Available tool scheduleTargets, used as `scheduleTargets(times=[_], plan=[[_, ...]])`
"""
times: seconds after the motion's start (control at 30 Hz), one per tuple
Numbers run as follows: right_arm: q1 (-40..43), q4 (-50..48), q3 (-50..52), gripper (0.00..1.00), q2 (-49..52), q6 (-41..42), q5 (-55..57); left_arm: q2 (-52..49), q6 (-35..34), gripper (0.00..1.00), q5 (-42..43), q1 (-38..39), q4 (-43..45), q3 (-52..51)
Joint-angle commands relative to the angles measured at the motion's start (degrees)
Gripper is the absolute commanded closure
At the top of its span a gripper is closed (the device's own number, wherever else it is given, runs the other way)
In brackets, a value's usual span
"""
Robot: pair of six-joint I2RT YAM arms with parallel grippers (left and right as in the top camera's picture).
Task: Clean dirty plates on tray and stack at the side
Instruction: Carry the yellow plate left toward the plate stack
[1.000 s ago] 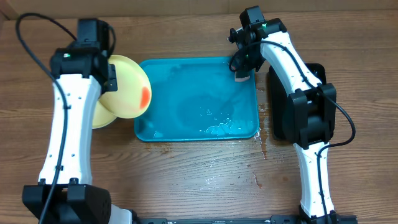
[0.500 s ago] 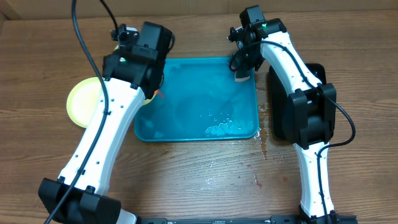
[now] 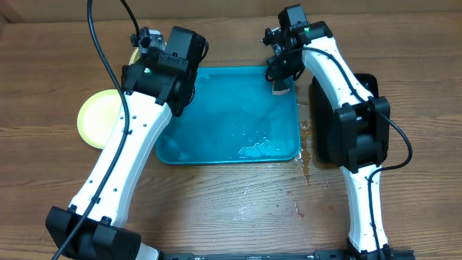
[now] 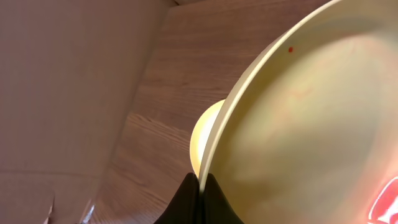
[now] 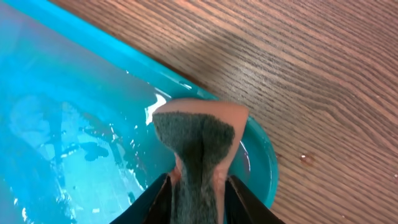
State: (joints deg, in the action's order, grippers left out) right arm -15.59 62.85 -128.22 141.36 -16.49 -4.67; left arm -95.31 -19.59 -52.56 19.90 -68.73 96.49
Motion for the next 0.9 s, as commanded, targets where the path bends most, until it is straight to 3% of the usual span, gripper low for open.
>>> scheduleTargets(times=[0.0,0.1,0.33,0.63,0.87], plan=[[0.00,-0.17,-0.28,0.70,3.10,3.28,0.33,0.85,-1.86,0.96,-1.16,0.39,0.35,1.49],[-0.02,0.57,-0.28,0.74,4.48,3.30,0.35,0.81,-1.86,0.96,-0.35,0.39,0.35,1.49],[-0.02,0.74,-0.90,0.96,4.46,6.34,0.74,0.81,-1.86,0.96,-0.35,0.37,0.46,1.49],[0.28,3.96,-2.29,0.96,-4.20,11.04,-3.61,0.79,-1.90,0.96,-1.90,0.39,1.73,1.49],[2.69,7.28,-7.02,0.96,-13.18,16.13,-8.39,0.33,-2.99,0.96,-14.12,3.93,2.51,1.49]])
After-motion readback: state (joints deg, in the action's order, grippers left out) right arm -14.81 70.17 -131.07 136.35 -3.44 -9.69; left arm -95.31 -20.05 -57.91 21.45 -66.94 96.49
